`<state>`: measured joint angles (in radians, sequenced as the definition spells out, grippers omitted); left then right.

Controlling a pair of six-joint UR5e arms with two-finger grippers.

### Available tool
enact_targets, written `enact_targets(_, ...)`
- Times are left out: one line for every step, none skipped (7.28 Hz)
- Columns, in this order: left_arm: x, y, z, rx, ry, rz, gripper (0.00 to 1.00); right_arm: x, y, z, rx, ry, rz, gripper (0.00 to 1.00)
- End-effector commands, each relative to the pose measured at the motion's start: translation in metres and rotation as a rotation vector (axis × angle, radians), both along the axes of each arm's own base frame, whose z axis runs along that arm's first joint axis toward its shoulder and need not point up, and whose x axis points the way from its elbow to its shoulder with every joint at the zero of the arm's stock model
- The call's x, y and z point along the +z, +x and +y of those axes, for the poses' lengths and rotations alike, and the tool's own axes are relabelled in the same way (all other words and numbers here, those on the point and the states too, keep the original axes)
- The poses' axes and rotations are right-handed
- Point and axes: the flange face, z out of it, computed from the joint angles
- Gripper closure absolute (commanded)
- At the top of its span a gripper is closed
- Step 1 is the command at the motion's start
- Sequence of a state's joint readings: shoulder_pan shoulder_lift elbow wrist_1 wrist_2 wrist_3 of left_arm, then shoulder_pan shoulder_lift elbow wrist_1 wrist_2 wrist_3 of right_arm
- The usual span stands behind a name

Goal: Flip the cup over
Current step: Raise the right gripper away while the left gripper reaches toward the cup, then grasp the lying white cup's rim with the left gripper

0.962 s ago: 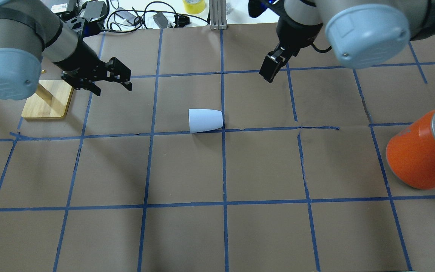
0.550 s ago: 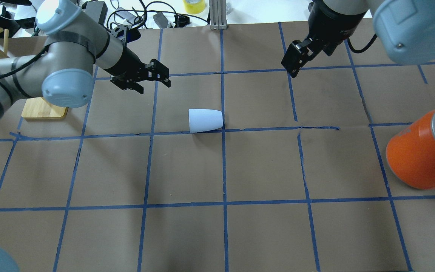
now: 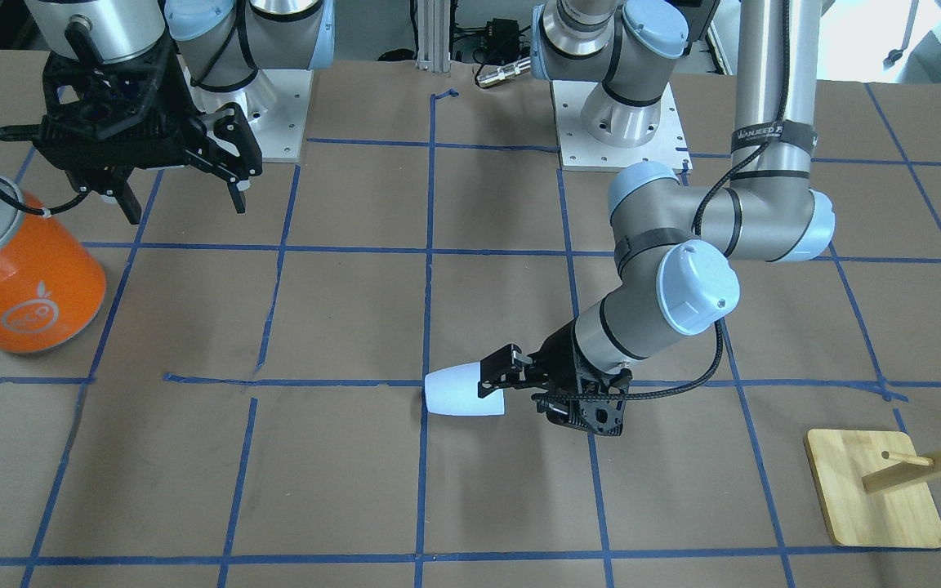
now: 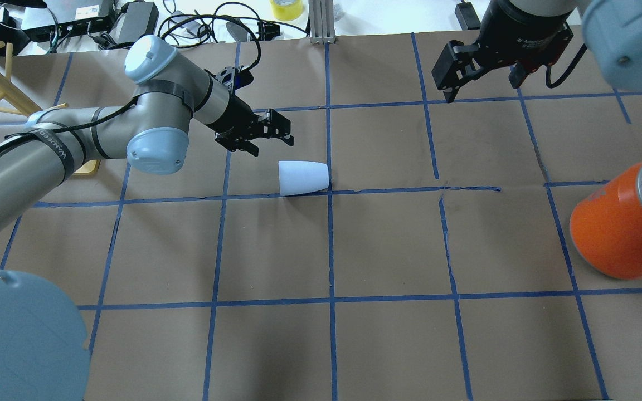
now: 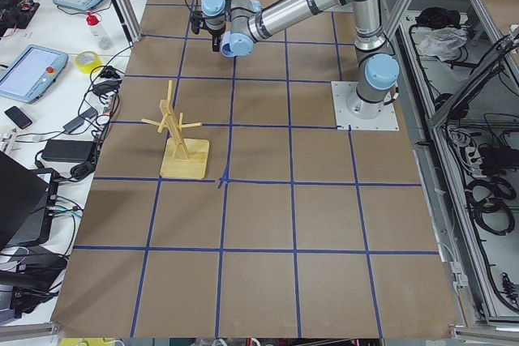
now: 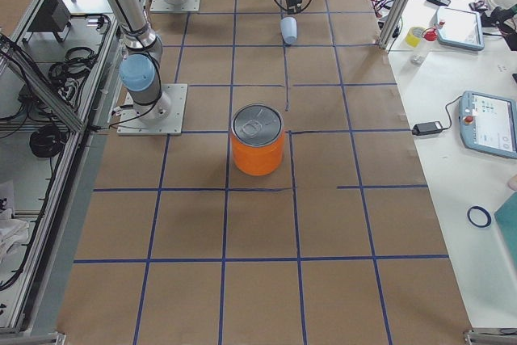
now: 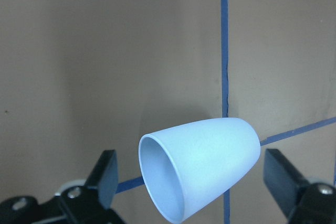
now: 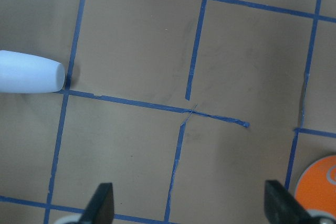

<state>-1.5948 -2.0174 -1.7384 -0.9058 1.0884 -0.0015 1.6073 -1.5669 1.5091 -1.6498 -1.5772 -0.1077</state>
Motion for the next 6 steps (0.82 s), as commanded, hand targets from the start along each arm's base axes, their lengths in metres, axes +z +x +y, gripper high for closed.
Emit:
enact_targets(-0.019,-0.008,0.011,0.024,0.058,0.003,0.0,0.001,-0.017,-0.001,-0.089,0.018,-0.024,0.0)
enact_targets(-0.026,-0.008,0.012,0.024,0.073,0.006,0.0,0.001,-0.017,0.002,-0.09,0.03,-0.023,0.0)
enact_targets(-0.029,-0.009,0.012,0.022,0.078,0.007,0.0,0.001,-0.018,0.002,-0.091,0.033,-0.021,0.0)
enact_targets(-0.031,-0.016,0.013,0.019,0.089,0.052,0.0,0.0,-0.018,0.002,-0.091,0.033,-0.021,0.0)
enact_targets(-0.036,-0.019,0.014,0.02,0.105,0.059,0.0,0.0,-0.018,0.002,-0.091,0.033,-0.02,0.0)
enact_targets(-0.039,-0.02,0.013,0.025,0.113,0.065,0.05,0.0,-0.018,0.002,-0.091,0.033,-0.02,0.0)
